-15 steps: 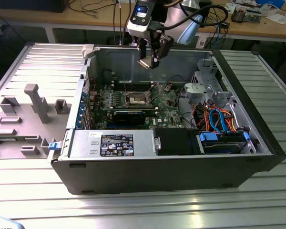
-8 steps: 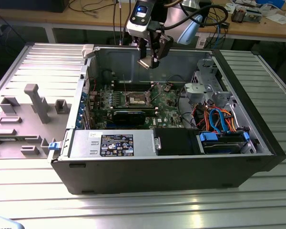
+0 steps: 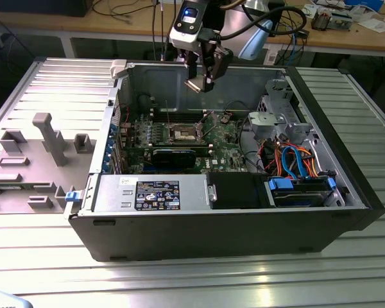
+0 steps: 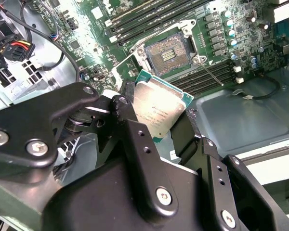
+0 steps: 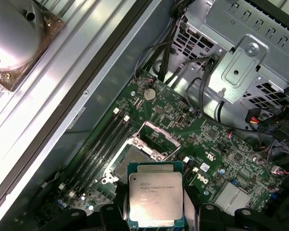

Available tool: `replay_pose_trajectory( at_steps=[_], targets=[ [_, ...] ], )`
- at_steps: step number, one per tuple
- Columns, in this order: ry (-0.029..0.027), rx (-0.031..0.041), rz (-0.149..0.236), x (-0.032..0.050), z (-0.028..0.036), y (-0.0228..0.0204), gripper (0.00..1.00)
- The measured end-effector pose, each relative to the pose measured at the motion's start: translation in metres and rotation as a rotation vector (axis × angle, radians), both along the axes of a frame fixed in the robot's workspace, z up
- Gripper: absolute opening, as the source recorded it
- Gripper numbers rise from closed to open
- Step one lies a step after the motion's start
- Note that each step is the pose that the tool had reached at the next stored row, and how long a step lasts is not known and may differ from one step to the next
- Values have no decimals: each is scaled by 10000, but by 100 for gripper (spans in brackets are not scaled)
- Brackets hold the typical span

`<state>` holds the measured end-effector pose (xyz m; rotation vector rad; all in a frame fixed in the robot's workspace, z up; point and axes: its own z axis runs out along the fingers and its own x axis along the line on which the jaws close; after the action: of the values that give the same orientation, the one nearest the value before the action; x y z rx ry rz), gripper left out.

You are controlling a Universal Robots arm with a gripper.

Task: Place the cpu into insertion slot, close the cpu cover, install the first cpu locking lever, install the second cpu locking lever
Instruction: 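Place the cpu into insertion slot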

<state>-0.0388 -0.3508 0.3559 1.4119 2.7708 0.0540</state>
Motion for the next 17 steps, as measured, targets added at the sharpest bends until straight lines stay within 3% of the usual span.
replay_pose_trajectory(
  at_steps=[17],
  targets=[
    [0, -3, -111, -7, 0, 1, 55]
  ],
)
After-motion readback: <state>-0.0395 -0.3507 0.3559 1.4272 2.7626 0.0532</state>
